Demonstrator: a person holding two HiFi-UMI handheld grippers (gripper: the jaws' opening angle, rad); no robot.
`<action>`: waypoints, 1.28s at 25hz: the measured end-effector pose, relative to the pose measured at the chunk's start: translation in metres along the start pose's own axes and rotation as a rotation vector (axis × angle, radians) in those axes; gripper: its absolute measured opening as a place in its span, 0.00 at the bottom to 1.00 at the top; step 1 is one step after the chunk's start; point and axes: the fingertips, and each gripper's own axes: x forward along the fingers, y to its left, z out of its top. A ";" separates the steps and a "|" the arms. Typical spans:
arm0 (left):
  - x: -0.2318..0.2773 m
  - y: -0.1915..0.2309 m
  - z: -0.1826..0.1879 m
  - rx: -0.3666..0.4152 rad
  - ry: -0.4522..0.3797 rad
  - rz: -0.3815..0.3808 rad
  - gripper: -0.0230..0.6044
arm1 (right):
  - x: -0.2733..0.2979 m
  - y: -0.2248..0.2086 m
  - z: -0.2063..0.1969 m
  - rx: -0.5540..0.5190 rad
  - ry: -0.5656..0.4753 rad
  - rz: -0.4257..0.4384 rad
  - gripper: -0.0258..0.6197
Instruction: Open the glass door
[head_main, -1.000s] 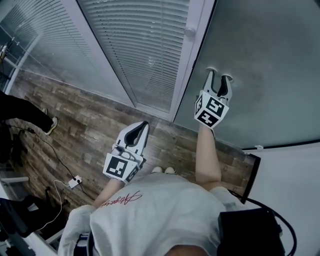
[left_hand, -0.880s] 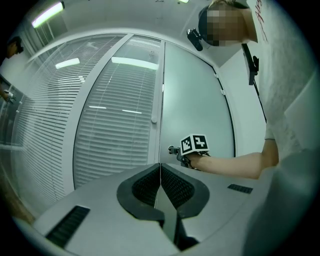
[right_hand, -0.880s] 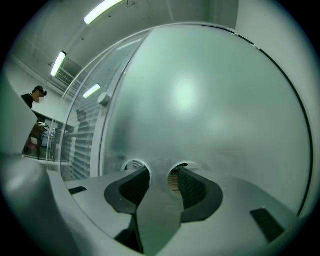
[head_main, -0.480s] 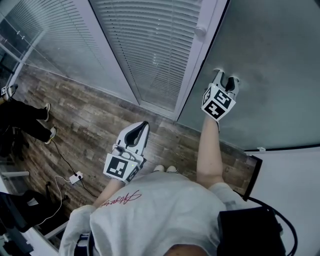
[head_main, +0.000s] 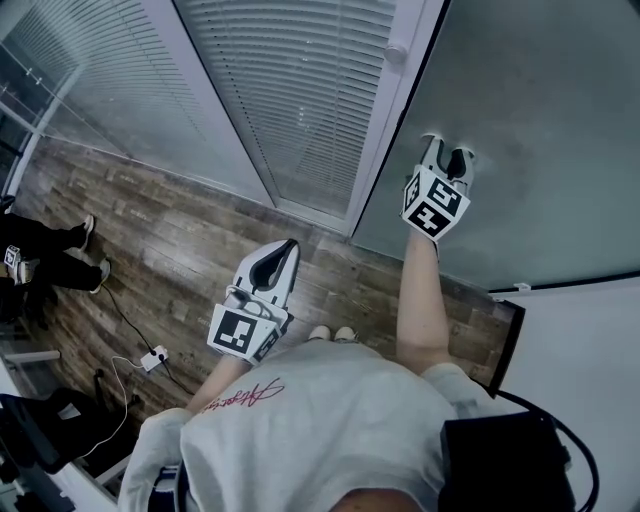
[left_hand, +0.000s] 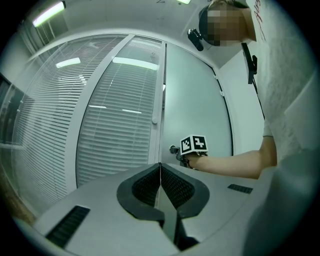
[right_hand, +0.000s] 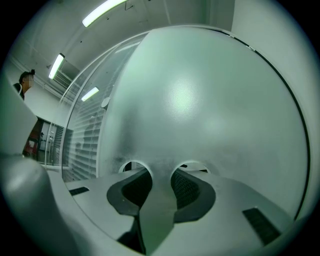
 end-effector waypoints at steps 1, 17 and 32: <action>-0.001 -0.001 0.000 0.000 0.000 -0.005 0.07 | -0.003 0.001 0.000 0.000 -0.001 0.002 0.23; -0.009 -0.028 -0.006 -0.002 -0.006 -0.129 0.06 | -0.056 0.011 0.002 0.001 -0.016 0.078 0.23; -0.033 -0.071 -0.015 0.008 -0.009 -0.263 0.06 | -0.134 0.013 0.006 0.008 -0.033 0.136 0.23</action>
